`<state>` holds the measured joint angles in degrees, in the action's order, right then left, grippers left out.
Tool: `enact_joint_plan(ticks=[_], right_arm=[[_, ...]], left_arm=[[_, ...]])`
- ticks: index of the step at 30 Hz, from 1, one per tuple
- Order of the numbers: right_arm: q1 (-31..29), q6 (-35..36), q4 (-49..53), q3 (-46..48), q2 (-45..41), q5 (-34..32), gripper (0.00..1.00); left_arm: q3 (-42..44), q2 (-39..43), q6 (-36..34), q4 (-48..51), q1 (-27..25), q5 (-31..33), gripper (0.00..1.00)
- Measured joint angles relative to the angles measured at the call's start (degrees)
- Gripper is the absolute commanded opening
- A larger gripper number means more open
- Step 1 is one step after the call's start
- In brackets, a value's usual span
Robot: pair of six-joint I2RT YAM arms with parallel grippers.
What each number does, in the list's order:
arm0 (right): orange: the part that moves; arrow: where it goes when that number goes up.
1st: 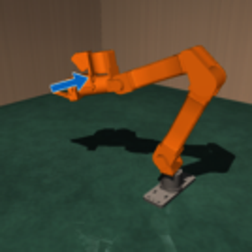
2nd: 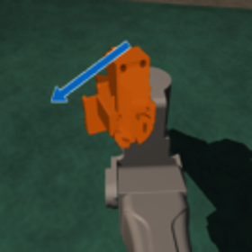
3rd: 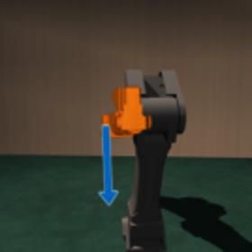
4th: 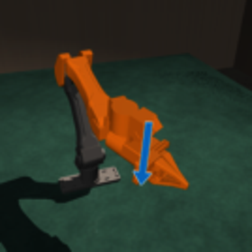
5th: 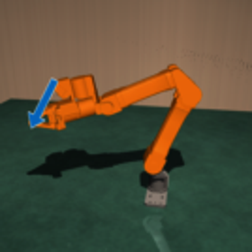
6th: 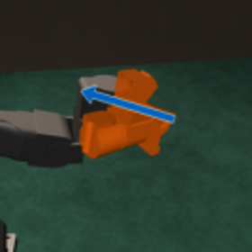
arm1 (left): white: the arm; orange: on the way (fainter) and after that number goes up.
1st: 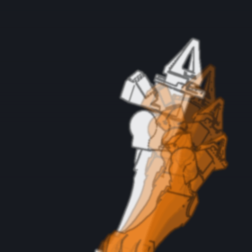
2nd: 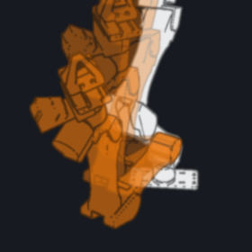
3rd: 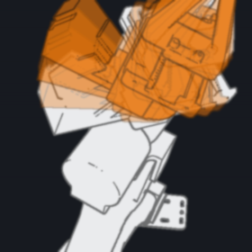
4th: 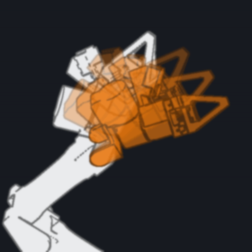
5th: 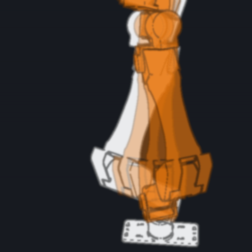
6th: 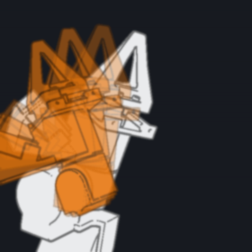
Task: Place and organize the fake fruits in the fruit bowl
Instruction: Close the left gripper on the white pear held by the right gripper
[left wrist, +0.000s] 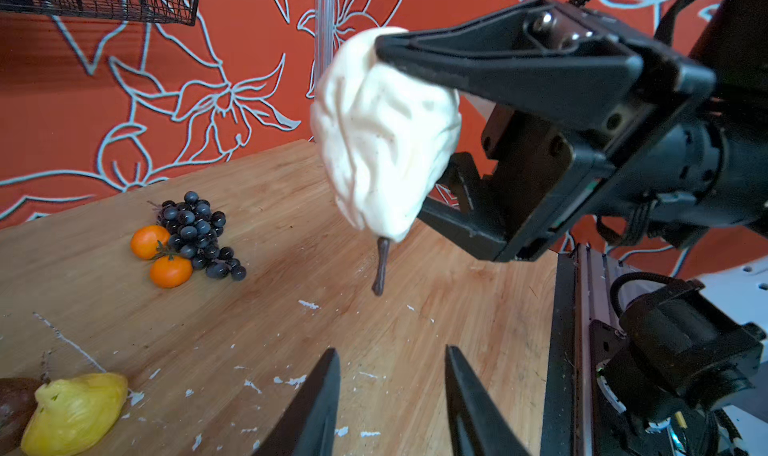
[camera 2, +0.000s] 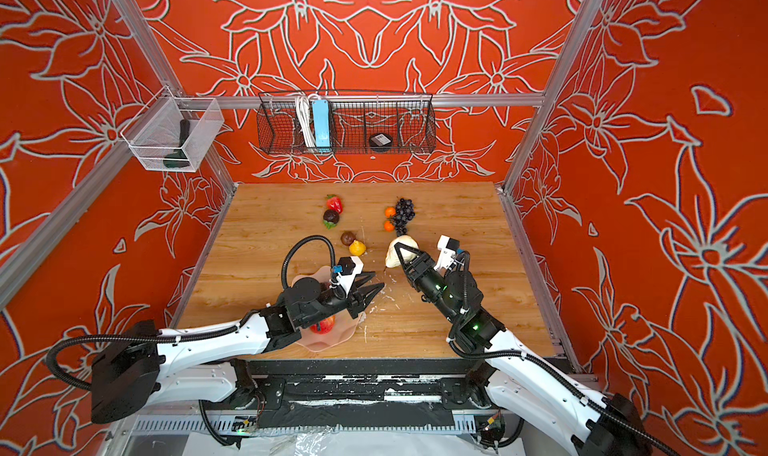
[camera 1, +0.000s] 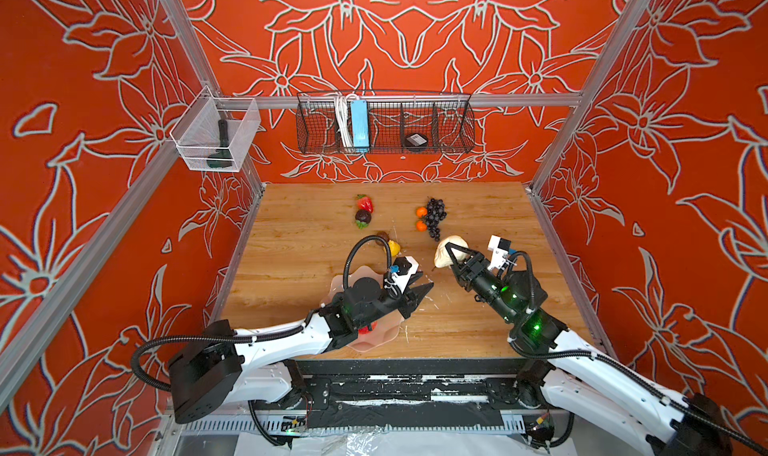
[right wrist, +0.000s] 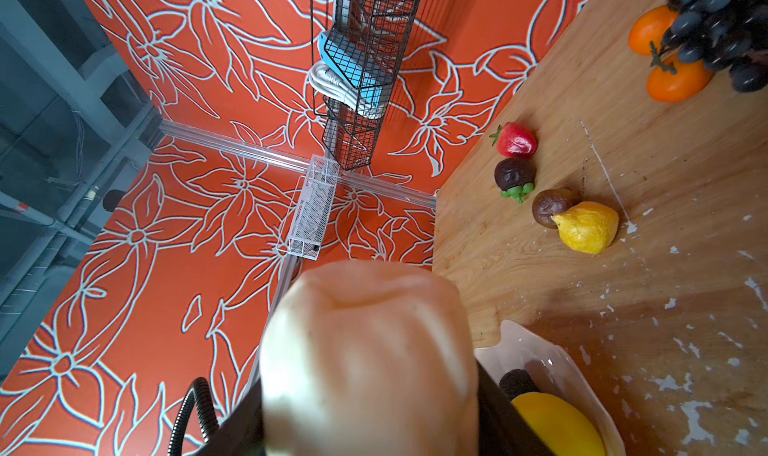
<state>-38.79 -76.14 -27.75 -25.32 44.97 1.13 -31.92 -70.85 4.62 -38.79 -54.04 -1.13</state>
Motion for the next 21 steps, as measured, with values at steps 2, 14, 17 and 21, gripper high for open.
enact_joint_plan(ticks=[2,14,17,21], right_arm=[[-0.50,-0.37,0.00,0.00,0.15,-0.33,0.51],[-1.86,-0.90,-0.09,0.00,0.85,-0.96,0.51],[-1.97,-1.03,-0.11,0.00,0.96,-1.03,0.51],[-2.16,-1.07,-0.09,0.00,1.03,-1.18,0.51]], left_arm=[[-0.28,-0.66,-0.33,-0.52,-0.02,0.61,0.30],[-1.07,-2.49,-1.20,-2.58,-0.02,2.86,0.23],[-1.07,-2.49,-1.60,-2.58,-0.02,2.97,0.16],[-1.07,-2.49,-2.14,-2.51,-0.02,2.97,0.14]])
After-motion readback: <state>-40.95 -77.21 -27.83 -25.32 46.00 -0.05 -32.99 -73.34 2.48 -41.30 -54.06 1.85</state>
